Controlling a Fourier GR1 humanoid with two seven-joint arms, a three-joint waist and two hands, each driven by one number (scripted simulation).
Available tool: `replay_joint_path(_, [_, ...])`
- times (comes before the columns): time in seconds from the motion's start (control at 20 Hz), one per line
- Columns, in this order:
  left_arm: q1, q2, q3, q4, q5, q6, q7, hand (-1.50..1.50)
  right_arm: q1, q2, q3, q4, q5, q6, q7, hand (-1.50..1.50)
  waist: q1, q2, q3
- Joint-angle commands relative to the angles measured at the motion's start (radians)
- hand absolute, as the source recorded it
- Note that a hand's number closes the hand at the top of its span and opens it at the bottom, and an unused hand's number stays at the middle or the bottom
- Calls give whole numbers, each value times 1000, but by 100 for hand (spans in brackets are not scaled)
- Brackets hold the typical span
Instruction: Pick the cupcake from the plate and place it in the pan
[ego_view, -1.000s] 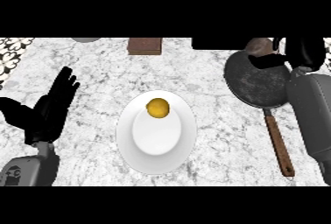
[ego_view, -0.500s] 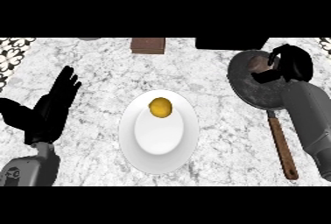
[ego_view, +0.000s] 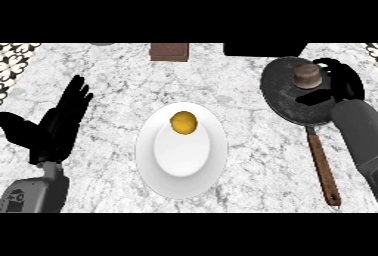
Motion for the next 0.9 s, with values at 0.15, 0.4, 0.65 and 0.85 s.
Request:
replay_joint_path(0.15, [-30,7,9,-2,-13,22,37,0,46,-21,-181,-42,-215,2,-220,-150,-24,-9,1])
replay_joint_path(0.4, [15,-3,23,52,-9,10,-28,0,91,-71,-307,-79,-386,171,-308,-150,-48,-17,-2])
replay_joint_path(0.65, [51,49,73,-33,39,-19,32,0,201,-109,-365,-146,-505,359,-395,-150,-57,-28,-3])
replay_joint_path(0.85, [70,19,60,9,30,-18,-18,0,302,-208,-395,-185,-584,624,-435,-150,-73,-30,-5])
